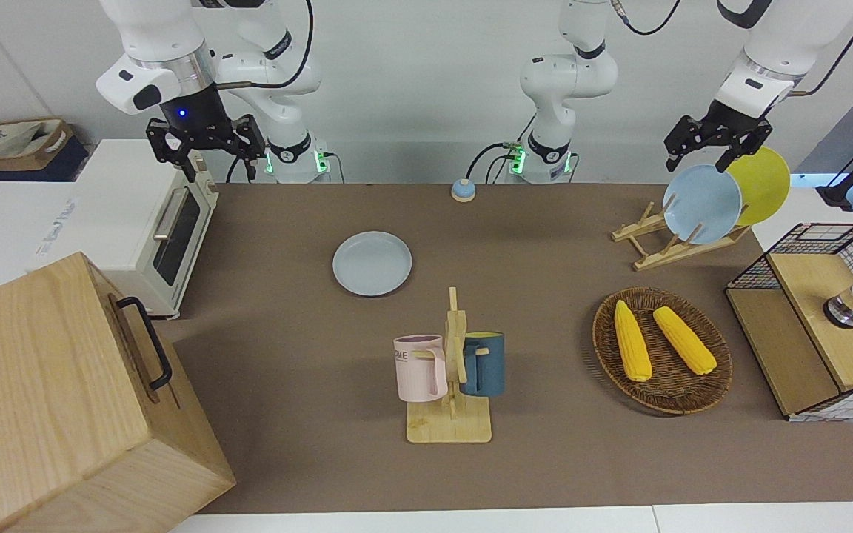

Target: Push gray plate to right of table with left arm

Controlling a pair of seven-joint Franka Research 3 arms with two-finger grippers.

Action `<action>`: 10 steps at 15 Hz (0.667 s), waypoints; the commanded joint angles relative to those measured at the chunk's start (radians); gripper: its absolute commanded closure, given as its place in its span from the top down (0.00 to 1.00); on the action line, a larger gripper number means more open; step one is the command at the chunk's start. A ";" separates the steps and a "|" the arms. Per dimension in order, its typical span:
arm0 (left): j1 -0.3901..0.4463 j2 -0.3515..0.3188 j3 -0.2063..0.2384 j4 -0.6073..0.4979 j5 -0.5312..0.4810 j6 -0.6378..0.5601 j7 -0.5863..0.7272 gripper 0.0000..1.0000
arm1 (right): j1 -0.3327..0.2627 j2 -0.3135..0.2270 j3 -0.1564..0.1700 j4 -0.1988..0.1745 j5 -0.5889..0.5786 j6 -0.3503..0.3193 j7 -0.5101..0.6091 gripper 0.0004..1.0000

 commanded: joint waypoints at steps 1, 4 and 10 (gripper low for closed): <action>0.005 0.008 -0.003 0.022 0.004 -0.022 0.016 1.00 | -0.003 -0.004 -0.001 0.005 0.022 -0.014 -0.001 0.98; 0.005 0.008 -0.003 0.022 0.010 -0.023 0.100 1.00 | -0.003 -0.004 -0.001 0.005 0.022 -0.014 -0.001 0.98; 0.005 0.008 0.005 0.022 0.003 -0.032 0.130 1.00 | -0.003 -0.004 -0.001 0.005 0.022 -0.012 -0.001 0.98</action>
